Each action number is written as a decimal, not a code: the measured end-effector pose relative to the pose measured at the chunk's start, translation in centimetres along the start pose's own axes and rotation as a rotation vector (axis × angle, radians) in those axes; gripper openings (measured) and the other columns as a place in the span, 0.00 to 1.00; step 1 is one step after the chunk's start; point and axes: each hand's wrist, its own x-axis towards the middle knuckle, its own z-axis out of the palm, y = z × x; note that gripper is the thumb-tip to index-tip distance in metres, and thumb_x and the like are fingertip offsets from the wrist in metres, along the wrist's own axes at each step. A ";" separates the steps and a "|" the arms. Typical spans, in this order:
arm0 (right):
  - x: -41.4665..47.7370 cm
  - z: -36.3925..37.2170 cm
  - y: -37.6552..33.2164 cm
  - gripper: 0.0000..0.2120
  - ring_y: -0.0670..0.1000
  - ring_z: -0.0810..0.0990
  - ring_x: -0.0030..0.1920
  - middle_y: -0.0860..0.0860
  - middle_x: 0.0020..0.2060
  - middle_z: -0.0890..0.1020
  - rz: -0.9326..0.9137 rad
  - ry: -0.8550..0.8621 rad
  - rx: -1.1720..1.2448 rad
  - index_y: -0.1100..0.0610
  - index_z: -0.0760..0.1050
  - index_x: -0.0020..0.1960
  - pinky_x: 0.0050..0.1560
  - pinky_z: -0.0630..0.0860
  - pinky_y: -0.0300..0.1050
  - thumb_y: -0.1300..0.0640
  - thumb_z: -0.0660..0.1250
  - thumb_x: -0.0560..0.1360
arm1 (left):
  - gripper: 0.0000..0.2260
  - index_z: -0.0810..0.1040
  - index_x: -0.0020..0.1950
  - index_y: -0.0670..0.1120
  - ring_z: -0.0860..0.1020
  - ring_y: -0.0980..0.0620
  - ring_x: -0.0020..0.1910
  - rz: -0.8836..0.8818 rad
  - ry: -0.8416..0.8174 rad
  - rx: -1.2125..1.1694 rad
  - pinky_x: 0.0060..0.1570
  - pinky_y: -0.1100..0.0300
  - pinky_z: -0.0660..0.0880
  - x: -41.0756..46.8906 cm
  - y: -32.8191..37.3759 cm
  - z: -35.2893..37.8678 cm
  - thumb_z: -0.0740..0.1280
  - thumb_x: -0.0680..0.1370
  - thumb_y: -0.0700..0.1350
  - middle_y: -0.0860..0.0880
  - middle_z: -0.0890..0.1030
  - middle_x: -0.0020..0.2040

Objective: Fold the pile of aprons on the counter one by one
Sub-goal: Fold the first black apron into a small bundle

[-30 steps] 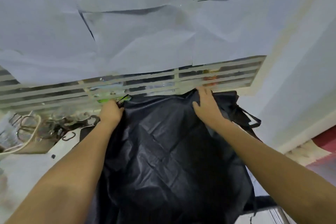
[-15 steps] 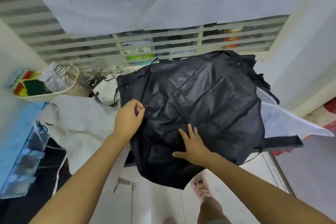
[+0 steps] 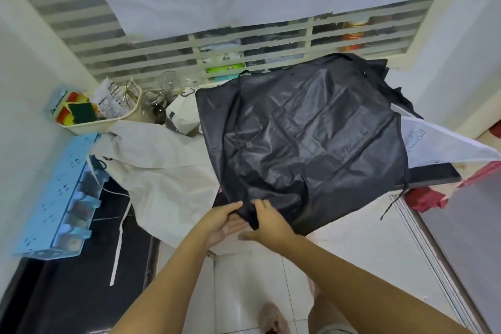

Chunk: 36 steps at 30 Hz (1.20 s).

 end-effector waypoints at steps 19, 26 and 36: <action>-6.1 -17.4 3.2 0.03 0.62 0.76 0.43 0.59 0.42 0.78 0.092 0.540 -0.351 0.62 0.71 0.46 0.38 0.67 0.50 0.66 0.59 0.74 | 0.06 0.73 0.51 0.43 0.79 0.52 0.41 0.773 0.300 -0.785 0.34 0.60 0.78 -9.1 17.2 3.3 0.65 0.76 0.36 0.47 0.79 0.46; -9.8 -20.7 1.4 0.07 0.46 0.76 0.29 0.46 0.28 0.76 0.082 -0.259 -0.104 0.53 0.72 0.36 0.28 0.70 0.38 0.63 0.63 0.71 | 0.17 0.68 0.62 0.41 0.81 0.49 0.47 0.963 0.609 -0.807 0.41 0.60 0.79 -10.3 19.9 0.7 0.67 0.75 0.38 0.43 0.79 0.57; -9.3 -30.1 2.2 0.13 0.57 0.81 0.52 0.59 0.51 0.82 0.037 -0.564 0.198 0.62 0.80 0.54 0.63 0.73 0.60 0.65 0.69 0.69 | 0.09 0.77 0.53 0.38 0.78 0.54 0.44 1.157 0.821 -0.460 0.44 0.65 0.75 -7.8 29.7 6.1 0.62 0.74 0.38 0.45 0.81 0.49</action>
